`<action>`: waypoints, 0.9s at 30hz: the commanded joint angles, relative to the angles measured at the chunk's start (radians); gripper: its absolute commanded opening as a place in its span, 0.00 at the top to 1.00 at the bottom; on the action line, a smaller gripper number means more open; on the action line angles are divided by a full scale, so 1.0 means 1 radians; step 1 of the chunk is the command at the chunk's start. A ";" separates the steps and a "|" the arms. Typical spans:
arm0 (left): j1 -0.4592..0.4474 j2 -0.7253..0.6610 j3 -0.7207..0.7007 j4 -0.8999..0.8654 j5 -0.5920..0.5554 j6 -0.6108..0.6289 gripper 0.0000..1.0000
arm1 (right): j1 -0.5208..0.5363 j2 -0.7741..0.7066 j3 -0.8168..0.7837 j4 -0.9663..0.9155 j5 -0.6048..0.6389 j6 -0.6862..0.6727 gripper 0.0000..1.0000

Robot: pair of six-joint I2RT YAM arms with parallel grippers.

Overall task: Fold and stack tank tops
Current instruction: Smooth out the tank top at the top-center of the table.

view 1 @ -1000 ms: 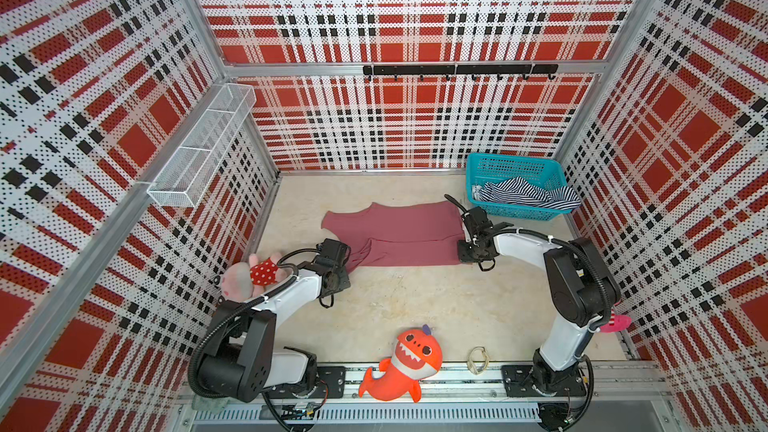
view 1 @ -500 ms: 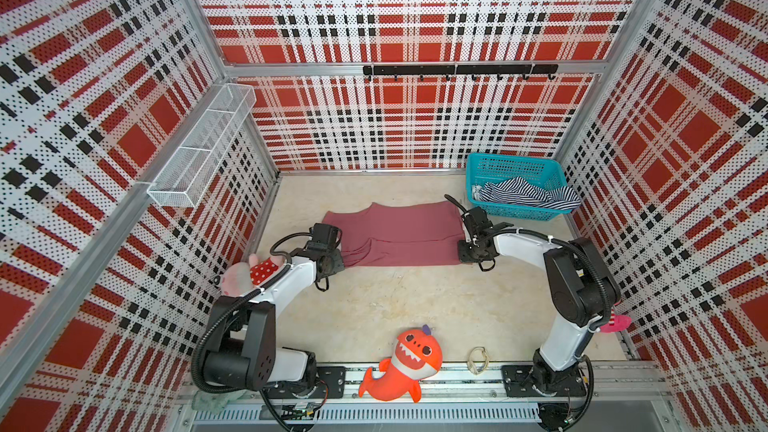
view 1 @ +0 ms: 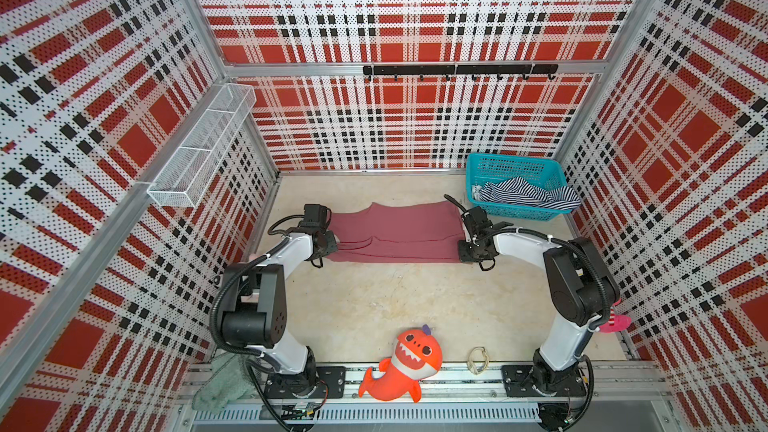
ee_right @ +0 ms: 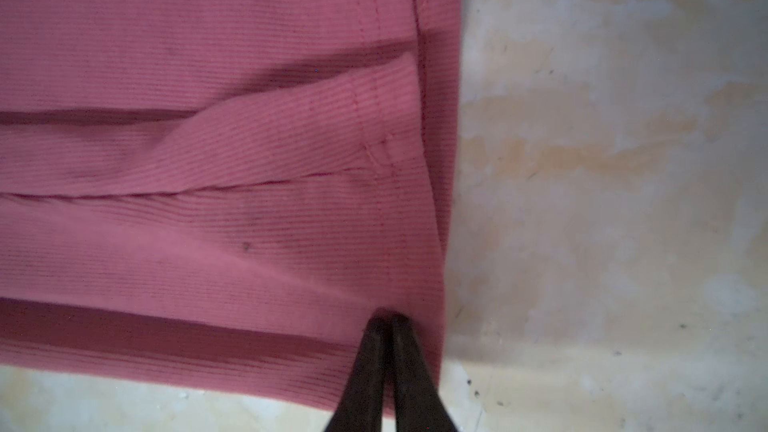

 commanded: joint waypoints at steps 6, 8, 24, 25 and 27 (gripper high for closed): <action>0.034 0.027 0.035 -0.010 -0.003 0.040 0.66 | -0.018 0.022 0.009 -0.038 0.041 -0.020 0.86; 0.057 0.013 0.032 -0.025 -0.011 0.051 0.55 | -0.018 0.016 0.010 -0.040 0.041 -0.023 0.85; -0.246 -0.012 0.145 0.031 0.049 -0.091 0.45 | -0.007 -0.088 0.052 0.040 -0.031 0.050 0.75; -0.261 0.013 0.158 0.031 0.043 -0.092 0.45 | -0.001 -0.084 0.054 0.056 -0.039 0.057 0.75; -0.276 0.046 0.168 0.025 0.007 -0.081 0.45 | 0.009 -0.066 0.063 0.086 -0.043 0.066 0.75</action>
